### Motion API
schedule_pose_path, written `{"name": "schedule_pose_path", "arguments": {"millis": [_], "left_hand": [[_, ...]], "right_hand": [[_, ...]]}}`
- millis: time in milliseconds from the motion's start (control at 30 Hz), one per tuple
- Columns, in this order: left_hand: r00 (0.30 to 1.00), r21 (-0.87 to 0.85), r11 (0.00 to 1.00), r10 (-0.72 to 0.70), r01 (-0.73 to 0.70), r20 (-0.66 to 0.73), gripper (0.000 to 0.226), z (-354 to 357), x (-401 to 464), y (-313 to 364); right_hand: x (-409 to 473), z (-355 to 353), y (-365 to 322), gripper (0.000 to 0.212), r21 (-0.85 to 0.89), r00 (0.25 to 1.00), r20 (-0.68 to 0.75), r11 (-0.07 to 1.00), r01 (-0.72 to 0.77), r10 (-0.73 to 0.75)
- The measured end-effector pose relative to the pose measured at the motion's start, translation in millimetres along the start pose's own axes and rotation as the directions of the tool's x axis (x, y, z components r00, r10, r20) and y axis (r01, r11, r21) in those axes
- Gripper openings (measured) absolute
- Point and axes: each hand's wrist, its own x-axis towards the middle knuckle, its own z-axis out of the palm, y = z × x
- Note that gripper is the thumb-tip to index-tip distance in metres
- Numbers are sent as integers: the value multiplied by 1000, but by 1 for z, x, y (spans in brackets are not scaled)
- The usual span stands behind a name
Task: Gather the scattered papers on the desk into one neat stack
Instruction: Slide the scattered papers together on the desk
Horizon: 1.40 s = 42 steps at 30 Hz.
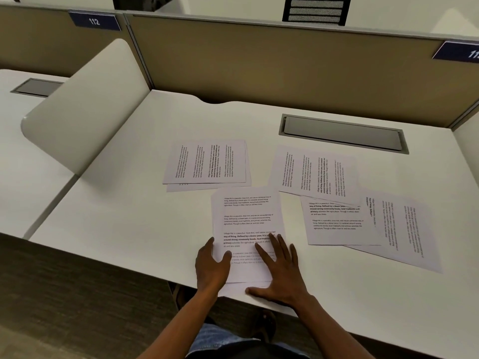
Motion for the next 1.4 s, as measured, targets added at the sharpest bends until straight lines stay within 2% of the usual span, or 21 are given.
{"name": "schedule_pose_path", "arguments": {"millis": [100, 567, 733, 867, 967, 1067, 1167, 1233, 1300, 1400], "left_hand": [[1000, 45, 999, 24, -24, 6, 68, 2, 1, -4], [997, 59, 996, 74, -74, -10, 60, -6, 15, -7], [972, 141, 969, 217, -202, -96, 55, -24, 69, 20], [925, 296, 907, 353, -300, -143, 53, -48, 136, 46], [876, 465, 803, 469, -371, -110, 49, -64, 184, 59], [827, 630, 635, 562, -447, 21, 51, -74, 231, 59], [820, 719, 478, 526, -505, 226, 56, -79, 263, 55], [821, 711, 471, 506, -521, 266, 56, -82, 271, 56], [804, 688, 487, 542, -538, 244, 53, -86, 275, 56], [798, 723, 455, 562, -520, 220, 51, -96, 279, 52]], "right_hand": [[6, 3, -5, 109, 45, 998, -38, 998, -38, 40], [6, 3, -1, 106, 70, 992, -105, 996, -59, 66], [2, 7, 0, 101, 48, 989, -128, 996, -70, 76], [5, 8, -1, 101, 63, 983, -145, 992, -108, 116], [11, 11, 2, 100, 57, 981, -145, 991, -121, 128], [17, 14, 6, 101, 44, 982, -138, 991, -124, 129], [20, 18, 9, 101, 26, 980, -148, 991, -128, 130], [20, 18, 9, 101, 31, 977, -161, 990, -136, 140], [20, 18, 8, 100, 41, 975, -171, 990, -135, 140], [18, 18, 7, 100, 46, 975, -179, 991, -126, 132]]}}
